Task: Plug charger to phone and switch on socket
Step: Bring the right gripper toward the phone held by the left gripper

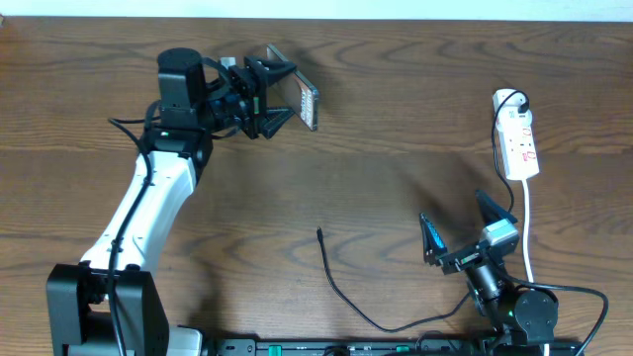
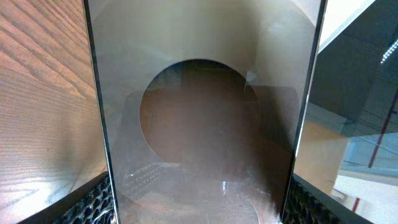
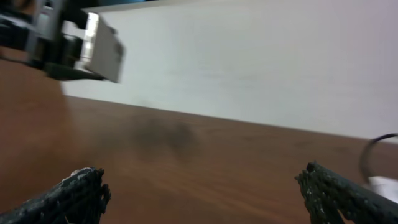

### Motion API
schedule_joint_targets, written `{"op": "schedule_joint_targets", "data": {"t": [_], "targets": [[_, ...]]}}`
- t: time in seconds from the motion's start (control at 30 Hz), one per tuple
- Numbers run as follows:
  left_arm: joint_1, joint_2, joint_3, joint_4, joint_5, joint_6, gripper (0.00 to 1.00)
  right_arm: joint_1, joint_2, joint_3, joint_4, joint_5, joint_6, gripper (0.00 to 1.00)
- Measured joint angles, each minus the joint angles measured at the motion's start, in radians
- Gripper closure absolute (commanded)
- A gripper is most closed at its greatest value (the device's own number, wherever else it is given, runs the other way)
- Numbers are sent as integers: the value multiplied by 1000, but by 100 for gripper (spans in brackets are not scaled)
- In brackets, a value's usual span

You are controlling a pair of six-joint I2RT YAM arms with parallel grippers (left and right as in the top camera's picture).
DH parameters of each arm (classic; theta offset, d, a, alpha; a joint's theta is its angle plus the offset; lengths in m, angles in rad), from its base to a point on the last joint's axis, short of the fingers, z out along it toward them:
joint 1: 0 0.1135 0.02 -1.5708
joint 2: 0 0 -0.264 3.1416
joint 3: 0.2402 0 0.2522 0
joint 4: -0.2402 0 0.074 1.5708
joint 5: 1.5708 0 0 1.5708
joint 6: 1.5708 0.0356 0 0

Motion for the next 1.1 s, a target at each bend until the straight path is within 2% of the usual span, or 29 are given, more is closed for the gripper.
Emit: {"op": "schedule_joint_targets", "data": {"t": [0.2, 0.3, 0.5, 0.67, 0.93, 1.1], "targets": [[-56, 0, 0, 0, -71, 31, 92, 0, 123, 78, -66, -93, 61, 1], [-77, 0, 0, -3, -95, 44, 92, 0, 273, 194, -97, -153, 64, 1], [-95, 0, 0, 1, -125, 75, 93, 0, 711, 545, -105, -404, 64, 1], [-95, 0, 0, -2, -145, 86, 93, 0, 964, 735, -19, -602, 66, 1], [-107, 0, 0, 0, -163, 80, 93, 8, 1196, 760, 248, -701, 179, 1], [-144, 0, 0, 19, -188, 60, 93, 42, 1259, 760, 270, -703, 227, 1]]}}
